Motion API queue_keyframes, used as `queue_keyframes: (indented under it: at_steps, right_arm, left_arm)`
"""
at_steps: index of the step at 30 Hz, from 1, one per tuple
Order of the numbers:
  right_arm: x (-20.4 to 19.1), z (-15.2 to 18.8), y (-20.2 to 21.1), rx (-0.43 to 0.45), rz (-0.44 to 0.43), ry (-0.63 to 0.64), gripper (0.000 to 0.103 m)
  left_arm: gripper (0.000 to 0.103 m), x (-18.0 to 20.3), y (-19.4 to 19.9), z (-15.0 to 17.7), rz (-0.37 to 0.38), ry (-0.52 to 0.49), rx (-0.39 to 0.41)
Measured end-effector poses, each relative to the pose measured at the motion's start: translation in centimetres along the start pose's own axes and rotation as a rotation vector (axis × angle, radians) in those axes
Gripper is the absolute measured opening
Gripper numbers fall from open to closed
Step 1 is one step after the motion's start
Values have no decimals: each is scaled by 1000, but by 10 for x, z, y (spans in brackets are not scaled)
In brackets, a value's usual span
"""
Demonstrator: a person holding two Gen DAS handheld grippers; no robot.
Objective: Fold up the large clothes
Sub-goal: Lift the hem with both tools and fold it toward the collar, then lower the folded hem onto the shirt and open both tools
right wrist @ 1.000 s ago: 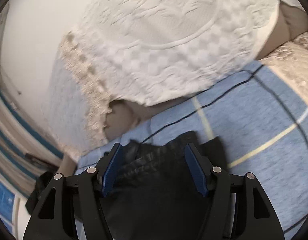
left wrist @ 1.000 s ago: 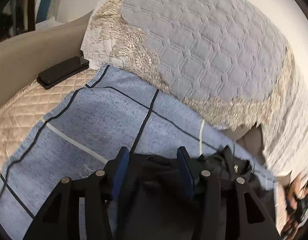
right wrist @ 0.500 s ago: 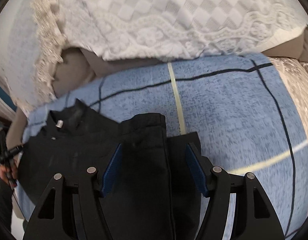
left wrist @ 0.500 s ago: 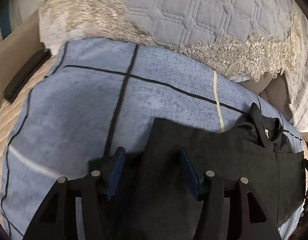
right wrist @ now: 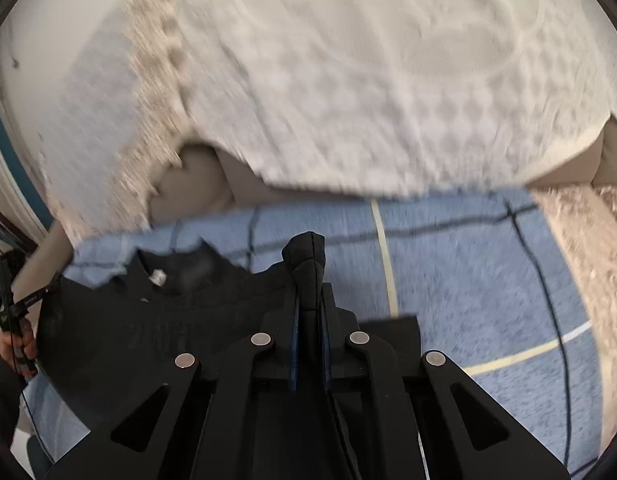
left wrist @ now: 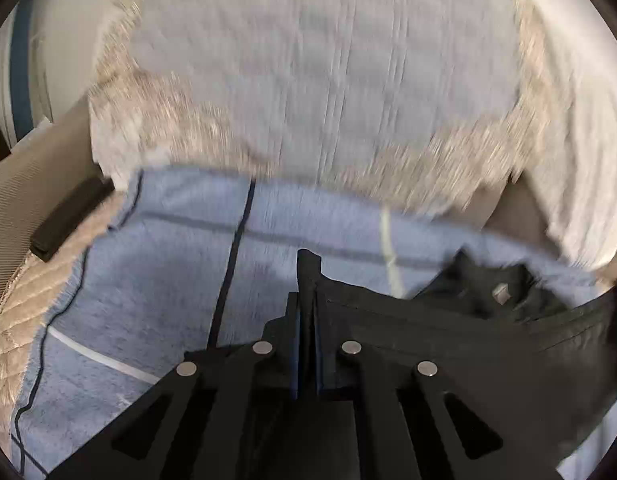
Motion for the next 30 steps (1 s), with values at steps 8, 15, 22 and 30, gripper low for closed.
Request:
queue_keyframes:
  at_steps: [8, 15, 22, 30]
  right_arm:
    - [3, -26, -34, 61, 84, -13, 9]
    - [34, 18, -116, -92, 188, 5, 9]
    - [45, 37, -136, -121, 210, -1, 11]
    - [16, 18, -64, -41, 195, 27, 43]
  left_arm:
    - [5, 11, -20, -41, -55, -8, 98]
    - [5, -7, -111, 17, -205, -39, -84]
    - [7, -17, -124, 24, -217, -5, -121]
    - [12, -2, -72, -2, -205, -28, -67]
Point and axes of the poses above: each gripper's, at about its wrist camera, not at the fingertips, and y roughly against the way its jaws point, x to its right, z to its underside, the point moved 1 cm from there along -y, roughly the way its jaws point, and after that the axes turned 12 degrees about x, right-handed, at the moved point
